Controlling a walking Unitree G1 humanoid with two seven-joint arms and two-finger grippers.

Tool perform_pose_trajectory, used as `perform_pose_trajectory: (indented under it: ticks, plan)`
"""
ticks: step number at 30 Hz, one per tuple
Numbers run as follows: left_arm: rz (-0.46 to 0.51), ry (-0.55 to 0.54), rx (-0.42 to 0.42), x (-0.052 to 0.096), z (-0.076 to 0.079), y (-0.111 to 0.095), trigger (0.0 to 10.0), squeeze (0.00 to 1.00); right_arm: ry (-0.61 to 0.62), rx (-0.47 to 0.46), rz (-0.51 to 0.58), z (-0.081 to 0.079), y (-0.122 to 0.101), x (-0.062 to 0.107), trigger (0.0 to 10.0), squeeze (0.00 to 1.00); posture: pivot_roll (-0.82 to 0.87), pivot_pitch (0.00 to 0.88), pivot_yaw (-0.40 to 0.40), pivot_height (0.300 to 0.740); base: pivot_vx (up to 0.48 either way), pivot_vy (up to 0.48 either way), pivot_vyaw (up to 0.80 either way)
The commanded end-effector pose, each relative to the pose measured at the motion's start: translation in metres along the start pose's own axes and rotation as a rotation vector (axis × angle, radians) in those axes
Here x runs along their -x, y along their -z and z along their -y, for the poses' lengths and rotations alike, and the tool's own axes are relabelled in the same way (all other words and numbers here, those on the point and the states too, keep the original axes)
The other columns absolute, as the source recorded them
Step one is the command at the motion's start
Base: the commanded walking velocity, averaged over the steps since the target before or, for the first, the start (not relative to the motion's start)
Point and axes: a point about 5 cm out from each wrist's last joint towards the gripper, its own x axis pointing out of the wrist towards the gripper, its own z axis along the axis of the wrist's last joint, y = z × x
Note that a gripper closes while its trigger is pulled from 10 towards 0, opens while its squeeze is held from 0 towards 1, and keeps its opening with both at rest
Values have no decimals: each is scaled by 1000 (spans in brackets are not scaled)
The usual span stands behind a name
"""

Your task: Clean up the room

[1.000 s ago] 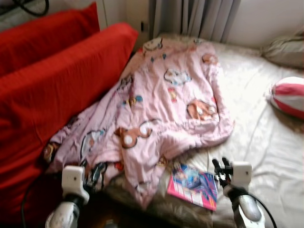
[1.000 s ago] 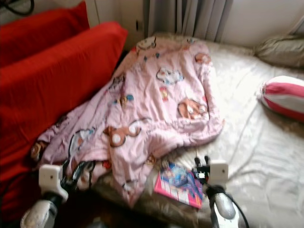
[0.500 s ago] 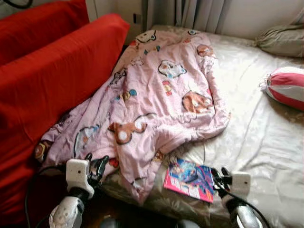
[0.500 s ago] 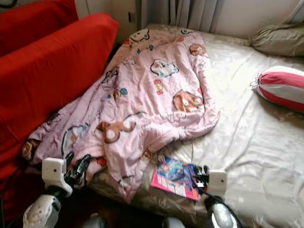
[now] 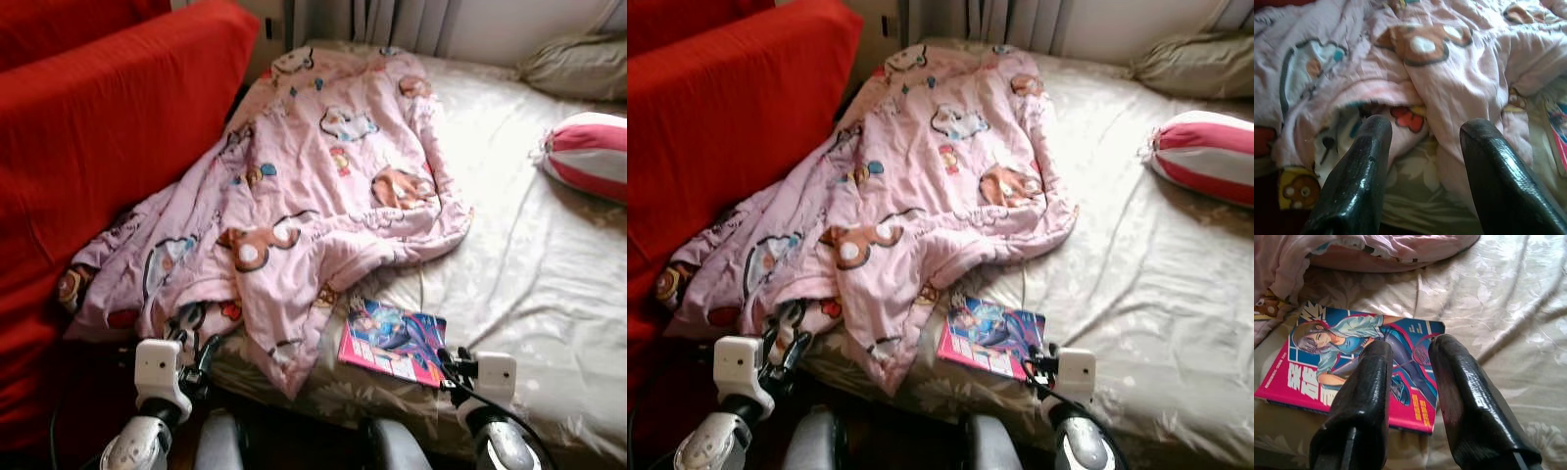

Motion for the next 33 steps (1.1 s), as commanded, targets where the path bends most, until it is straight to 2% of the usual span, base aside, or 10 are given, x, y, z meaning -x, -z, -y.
perform_pose_trajectory:
  ticks: [1,13,16,19,22,29,31,32,33]
  plan:
    - [-16,1,3,1,-1,4,10000,0,17,-10,-33,4,6,3,10000,0,2,182,-62,621,0,0,0]
    - [-46,8,1,1,-1,16,10000,0,23,-38,-63,-3,9,-2,10000,0,20,164,-49,621,0,0,0]
    - [-48,6,-1,1,-2,17,10000,0,19,-42,-66,-6,9,-4,10000,0,22,164,-43,607,0,0,0]
    - [-42,11,-7,-1,-2,17,10000,0,17,-48,-39,-7,5,-6,10000,0,31,190,-39,607,0,0,0]
    - [-39,10,-12,-2,-3,16,10000,0,27,-30,-59,-6,6,-6,10000,0,35,201,-38,607,0,0,0]
    - [-35,30,-22,1,0,16,10000,0,46,-50,-55,-5,5,-8,10000,0,39,243,-32,607,0,0,0]
    - [-34,30,-23,1,-1,16,10000,0,38,-83,-61,-7,5,-9,10000,0,41,258,-33,607,0,0,0]
    - [-35,30,-24,1,-1,16,10000,0,34,-90,-67,-8,6,-9,10000,1000,43,262,-33,607,0,0,0]
    - [-36,29,-25,1,-1,16,10000,0,29,-95,-71,-8,6,-10,10000,1000,43,260,-32,607,0,0,0]
